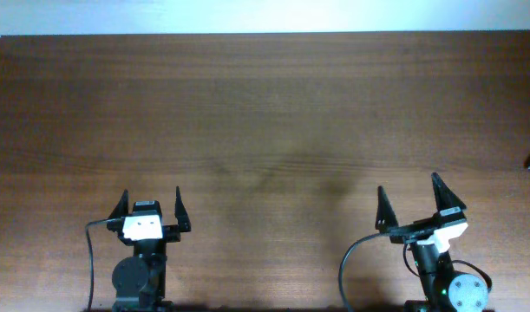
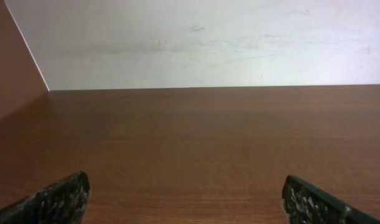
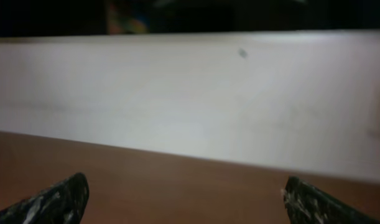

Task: Untangle cables

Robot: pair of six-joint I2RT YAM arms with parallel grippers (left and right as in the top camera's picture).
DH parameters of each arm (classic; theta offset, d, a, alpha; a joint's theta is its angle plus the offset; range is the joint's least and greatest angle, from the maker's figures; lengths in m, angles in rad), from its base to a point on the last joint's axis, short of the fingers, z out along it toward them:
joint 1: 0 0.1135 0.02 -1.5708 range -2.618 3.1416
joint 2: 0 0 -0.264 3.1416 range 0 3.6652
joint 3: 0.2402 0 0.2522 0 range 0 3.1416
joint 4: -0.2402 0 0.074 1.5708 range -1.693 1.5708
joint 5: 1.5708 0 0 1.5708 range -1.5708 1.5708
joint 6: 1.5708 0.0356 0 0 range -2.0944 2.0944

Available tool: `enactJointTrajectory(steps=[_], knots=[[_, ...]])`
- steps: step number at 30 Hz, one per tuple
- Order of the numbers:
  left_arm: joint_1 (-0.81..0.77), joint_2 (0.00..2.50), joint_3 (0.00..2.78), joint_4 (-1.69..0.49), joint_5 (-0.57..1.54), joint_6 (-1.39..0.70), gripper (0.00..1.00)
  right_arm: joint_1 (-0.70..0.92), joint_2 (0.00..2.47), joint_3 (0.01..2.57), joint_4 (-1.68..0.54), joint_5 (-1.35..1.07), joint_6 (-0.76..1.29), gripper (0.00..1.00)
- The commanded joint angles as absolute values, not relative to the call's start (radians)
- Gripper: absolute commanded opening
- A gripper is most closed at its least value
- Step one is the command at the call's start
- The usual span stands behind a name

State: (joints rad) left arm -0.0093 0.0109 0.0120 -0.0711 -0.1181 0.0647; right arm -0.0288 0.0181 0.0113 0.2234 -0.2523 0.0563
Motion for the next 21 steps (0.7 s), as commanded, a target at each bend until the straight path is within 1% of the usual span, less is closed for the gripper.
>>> enactJointTrajectory(steps=[1, 3, 6, 11, 14, 17, 21], knots=[[-0.013, 0.005, 0.010, -0.076, -0.112, 0.080, 0.99, -0.020, 0.004, 0.006, 0.214, -0.076, 0.086, 0.99], [-0.013, 0.005, 0.010, -0.076, -0.112, 0.080, 0.99, -0.017, 0.004, 0.006, 0.168, 0.021, 0.085, 0.99], [-0.013, 0.005, 0.010, -0.076, -0.112, 0.080, 0.99, 0.012, 0.004, 0.006, 0.078, 0.081, 0.083, 0.99], [-0.013, 0.005, 0.010, -0.076, -0.112, 0.080, 0.99, 0.026, 0.004, 0.006, -0.077, 0.091, 0.078, 0.99], [-0.013, 0.005, 0.010, -0.076, -0.112, 0.080, 0.99, 0.025, 0.004, 0.006, -0.075, 0.088, 0.041, 0.99], [-0.013, 0.005, 0.010, -0.076, -0.112, 0.081, 0.99, 0.025, 0.004, 0.006, -0.080, 0.037, -0.055, 0.99], [-0.013, 0.005, 0.010, -0.076, -0.112, 0.080, 0.99, 0.025, 0.004, 0.006, -0.081, 0.038, -0.052, 0.99]])
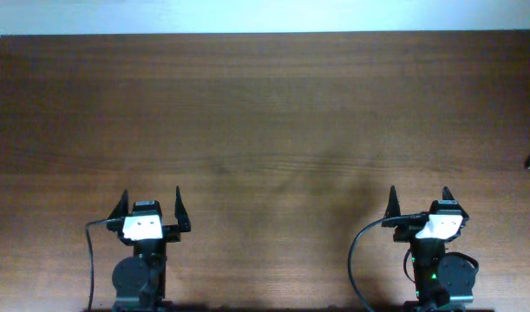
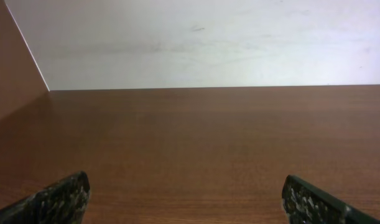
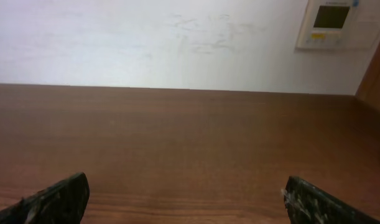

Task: Untangle cables

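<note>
The overhead view shows no tangle of cables on the brown wooden table. Only a black cable end pokes in at the right edge. My left gripper rests at the near left, open, with nothing between its fingers. My right gripper rests at the near right, also open and empty, pointing straight toward the far edge. Both wrist views show only bare wood ahead, between the left gripper's and the right gripper's dark fingertips.
A white wall runs along the table's far edge. A wall panel with a small screen hangs at the far right. A brown side board borders the left. Each arm's own black lead loops beside its base.
The right gripper was turned and tilted up toward the wall. It now sits level and squared to the table, slightly further right and nearer the front edge. The left arm has not moved.
</note>
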Robot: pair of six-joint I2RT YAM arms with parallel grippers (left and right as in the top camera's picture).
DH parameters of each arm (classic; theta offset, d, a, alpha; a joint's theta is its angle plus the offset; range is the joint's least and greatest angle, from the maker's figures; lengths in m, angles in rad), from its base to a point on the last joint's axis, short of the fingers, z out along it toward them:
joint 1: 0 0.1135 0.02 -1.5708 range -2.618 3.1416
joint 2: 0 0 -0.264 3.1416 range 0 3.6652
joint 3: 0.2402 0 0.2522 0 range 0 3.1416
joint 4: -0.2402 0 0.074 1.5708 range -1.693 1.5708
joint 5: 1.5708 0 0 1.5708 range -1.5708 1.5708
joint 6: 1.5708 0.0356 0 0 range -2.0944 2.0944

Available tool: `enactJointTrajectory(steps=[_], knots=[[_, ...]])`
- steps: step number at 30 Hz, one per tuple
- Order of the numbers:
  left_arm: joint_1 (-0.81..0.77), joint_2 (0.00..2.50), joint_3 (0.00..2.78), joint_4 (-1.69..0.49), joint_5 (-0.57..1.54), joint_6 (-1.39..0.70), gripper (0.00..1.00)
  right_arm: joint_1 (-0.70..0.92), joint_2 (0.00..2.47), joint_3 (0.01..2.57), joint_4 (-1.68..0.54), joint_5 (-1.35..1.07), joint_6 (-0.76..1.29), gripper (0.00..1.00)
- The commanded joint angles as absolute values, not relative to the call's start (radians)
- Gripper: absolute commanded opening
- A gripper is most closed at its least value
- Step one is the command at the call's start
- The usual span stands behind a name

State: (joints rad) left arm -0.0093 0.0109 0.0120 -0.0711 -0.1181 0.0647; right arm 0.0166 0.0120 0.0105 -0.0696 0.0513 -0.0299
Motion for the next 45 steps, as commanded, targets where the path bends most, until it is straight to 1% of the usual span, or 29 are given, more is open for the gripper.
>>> enactJointTrajectory(steps=[1, 45], knots=[[-0.013, 0.005, 0.010, -0.076, -0.112, 0.080, 0.99, 0.025, 0.004, 0.006, -0.082, 0.038, -0.052, 0.99], [-0.013, 0.005, 0.010, -0.076, -0.112, 0.081, 0.99, 0.025, 0.004, 0.006, -0.078, 0.057, -0.052, 0.99]])
